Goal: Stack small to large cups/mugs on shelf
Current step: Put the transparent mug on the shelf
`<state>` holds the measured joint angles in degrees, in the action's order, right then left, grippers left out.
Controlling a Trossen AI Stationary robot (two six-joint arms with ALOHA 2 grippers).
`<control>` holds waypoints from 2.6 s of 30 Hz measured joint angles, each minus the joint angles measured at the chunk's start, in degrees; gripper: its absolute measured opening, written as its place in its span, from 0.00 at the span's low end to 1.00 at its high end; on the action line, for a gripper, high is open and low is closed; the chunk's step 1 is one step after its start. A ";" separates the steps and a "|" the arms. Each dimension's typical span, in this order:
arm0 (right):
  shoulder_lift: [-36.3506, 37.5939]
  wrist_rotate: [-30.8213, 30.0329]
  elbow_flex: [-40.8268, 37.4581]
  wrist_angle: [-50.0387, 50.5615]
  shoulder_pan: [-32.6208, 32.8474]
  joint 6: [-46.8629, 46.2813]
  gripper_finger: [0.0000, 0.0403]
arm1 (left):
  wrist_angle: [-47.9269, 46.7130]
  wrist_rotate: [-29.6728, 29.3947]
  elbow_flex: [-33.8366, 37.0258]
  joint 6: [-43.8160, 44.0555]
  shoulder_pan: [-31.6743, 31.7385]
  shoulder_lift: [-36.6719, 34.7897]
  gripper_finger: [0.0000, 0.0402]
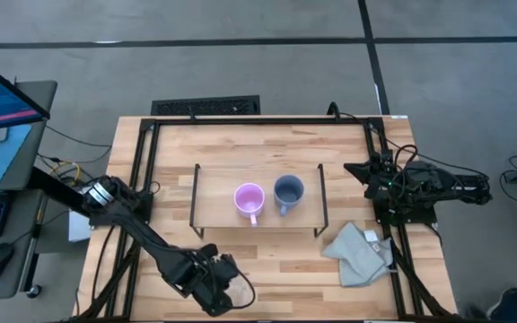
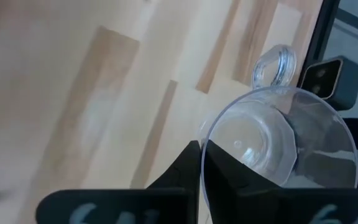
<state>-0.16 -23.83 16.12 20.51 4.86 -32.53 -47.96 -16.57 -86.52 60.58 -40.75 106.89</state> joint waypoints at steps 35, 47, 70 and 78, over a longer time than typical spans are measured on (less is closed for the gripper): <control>0.02 1.51 0.02 0.44 0.00 1.55 0.06 | -42.09 -13.42 -29.40 -0.64 9.79 -13.10 0.00; 0.02 1.53 0.02 0.44 0.00 2.00 0.06 | -42.02 -12.21 -20.72 -3.86 16.20 -23.88 0.00; 0.02 1.51 0.02 0.44 0.00 3.06 0.06 | -21.81 -3.80 5.04 -10.12 25.31 -38.49 0.00; 0.02 1.51 0.04 0.44 0.00 3.02 0.06 | -22.07 1.19 6.23 -16.20 31.46 -38.42 0.00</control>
<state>-0.14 -22.33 16.16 20.95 4.86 -29.52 -70.03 -15.38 -80.29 44.37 -9.29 68.47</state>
